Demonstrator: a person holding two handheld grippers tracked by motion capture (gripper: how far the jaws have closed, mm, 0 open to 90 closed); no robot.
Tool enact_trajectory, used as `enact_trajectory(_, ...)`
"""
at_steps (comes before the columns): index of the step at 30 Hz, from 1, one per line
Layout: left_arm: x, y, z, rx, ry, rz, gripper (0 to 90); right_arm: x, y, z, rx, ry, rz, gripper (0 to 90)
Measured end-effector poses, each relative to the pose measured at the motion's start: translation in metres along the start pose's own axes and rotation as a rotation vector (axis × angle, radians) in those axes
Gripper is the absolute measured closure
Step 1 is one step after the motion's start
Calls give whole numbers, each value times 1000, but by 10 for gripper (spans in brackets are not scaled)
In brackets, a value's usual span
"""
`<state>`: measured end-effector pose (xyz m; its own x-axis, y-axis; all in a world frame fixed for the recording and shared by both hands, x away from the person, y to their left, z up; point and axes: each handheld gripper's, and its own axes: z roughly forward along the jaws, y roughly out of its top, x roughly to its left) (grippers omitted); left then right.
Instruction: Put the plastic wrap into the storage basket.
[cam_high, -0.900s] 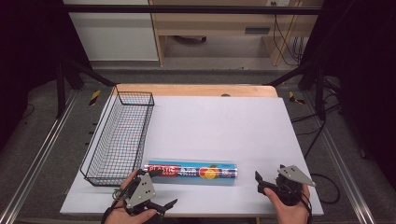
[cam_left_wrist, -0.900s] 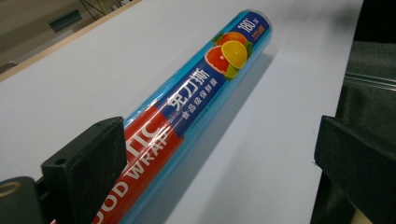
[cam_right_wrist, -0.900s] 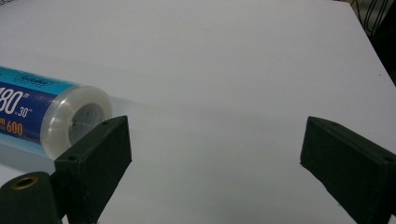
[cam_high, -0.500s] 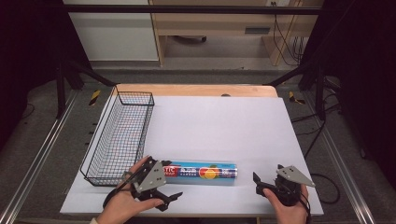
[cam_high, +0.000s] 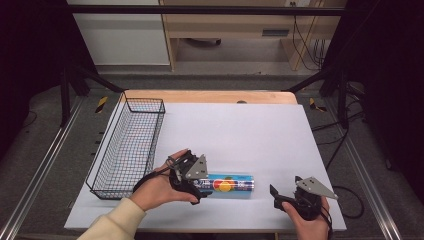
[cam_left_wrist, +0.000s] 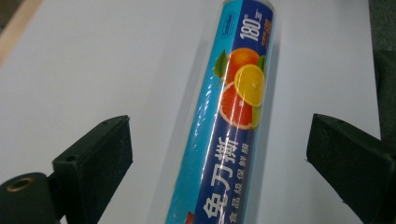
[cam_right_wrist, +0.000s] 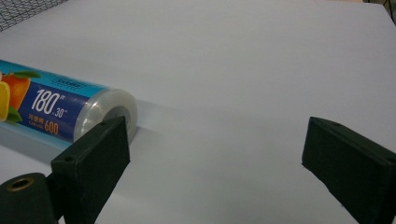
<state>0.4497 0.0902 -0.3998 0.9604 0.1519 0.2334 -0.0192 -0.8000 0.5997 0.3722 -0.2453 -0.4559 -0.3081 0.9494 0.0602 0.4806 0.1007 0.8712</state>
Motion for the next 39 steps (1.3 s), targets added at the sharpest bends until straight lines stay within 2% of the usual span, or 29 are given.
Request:
enact_trajectory(1,1,0,4,22,-9,10,80,0,0,0,1,0,1,79)
enact_trajectory(4,1,0,16,47,-38,23,107,0,0,2,0,-1,-3,83)
enact_trajectory(8,3,0,27,103,-48,50,123,1,0,2,9,3,-4,82)
enact_trajectory(10,5,-2,31,122,-55,48,132,1,0,2,10,5,-5,83)
enact_trajectory(13,7,-5,33,132,-63,51,153,1,0,3,11,8,-7,82)
enact_trajectory(18,11,-11,37,129,-84,24,162,1,-1,4,17,11,-8,82)
enact_trajectory(23,13,-17,41,158,-93,17,173,1,-1,5,16,14,-7,79)
enact_trajectory(25,15,-18,42,178,-98,35,181,1,-1,5,17,18,-4,78)
enact_trajectory(26,14,-18,43,176,-102,24,183,2,-1,5,18,17,-6,78)
enact_trajectory(32,13,-18,47,185,-116,25,206,2,-1,6,23,25,-6,76)
enact_trajectory(39,14,-18,51,213,-124,47,250,2,-1,6,27,26,-4,75)
